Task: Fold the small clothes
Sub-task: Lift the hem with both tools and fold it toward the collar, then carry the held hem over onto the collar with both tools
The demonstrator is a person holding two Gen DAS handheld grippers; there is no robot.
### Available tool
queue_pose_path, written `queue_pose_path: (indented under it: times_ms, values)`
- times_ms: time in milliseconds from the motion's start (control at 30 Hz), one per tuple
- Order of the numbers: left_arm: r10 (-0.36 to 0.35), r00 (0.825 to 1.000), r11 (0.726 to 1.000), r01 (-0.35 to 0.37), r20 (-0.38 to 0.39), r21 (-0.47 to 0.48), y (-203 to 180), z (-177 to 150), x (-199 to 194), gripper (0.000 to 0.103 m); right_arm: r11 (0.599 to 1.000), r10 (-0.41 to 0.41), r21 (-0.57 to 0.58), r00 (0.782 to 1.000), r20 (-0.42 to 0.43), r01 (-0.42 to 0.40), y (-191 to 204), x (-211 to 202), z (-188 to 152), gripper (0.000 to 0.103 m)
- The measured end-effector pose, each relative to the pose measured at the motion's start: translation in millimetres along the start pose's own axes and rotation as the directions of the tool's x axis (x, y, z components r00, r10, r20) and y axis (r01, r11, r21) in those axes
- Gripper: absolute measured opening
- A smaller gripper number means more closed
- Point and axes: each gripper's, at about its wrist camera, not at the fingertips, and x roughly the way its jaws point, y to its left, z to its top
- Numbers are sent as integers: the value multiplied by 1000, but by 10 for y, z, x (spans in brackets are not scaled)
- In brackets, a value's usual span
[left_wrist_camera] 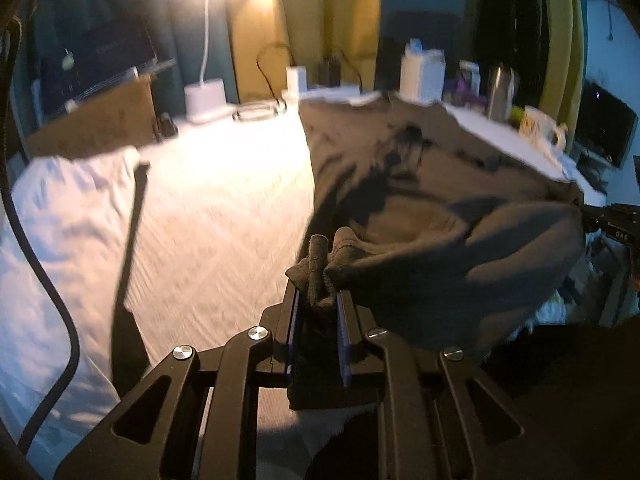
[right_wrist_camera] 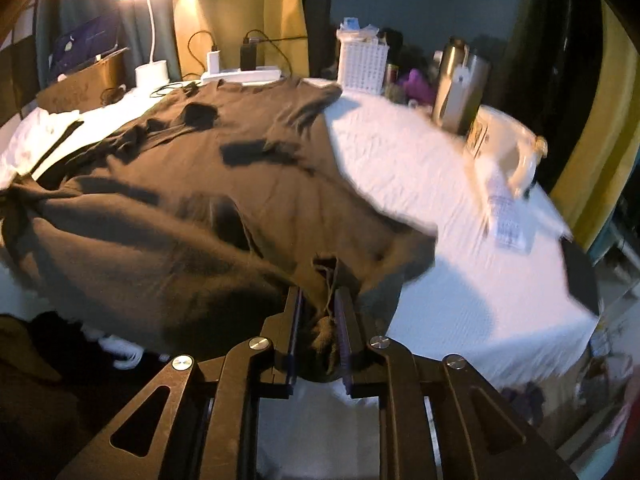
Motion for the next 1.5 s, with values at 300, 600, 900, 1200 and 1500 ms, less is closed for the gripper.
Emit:
queue_pose_path:
  times_ms: [300,600,900,1200,1500]
  values:
    - [-19,1000,1000,19,-16,-1,-17,-9,-60,15,993,44,110,999,16,-46,-191,-224,7,87]
    - [-57,998,997,59,41,-48,28,85,-140,15,1000,29,3,998,48,-29,-9,-14,336,70]
    - [-82,993,993,89,85,-77,55,145,-207,15,1000,-4,-23,999,-34,3,80,330,222,37]
    - [-86,984,992,99,158,-78,13,288,-318,13,996,25,86,1000,14,-26,-188,87,302,14]
    - [-49,972,995,68,229,-75,66,491,-464,13,997,-9,73,986,167,-3,-222,-345,688,14]
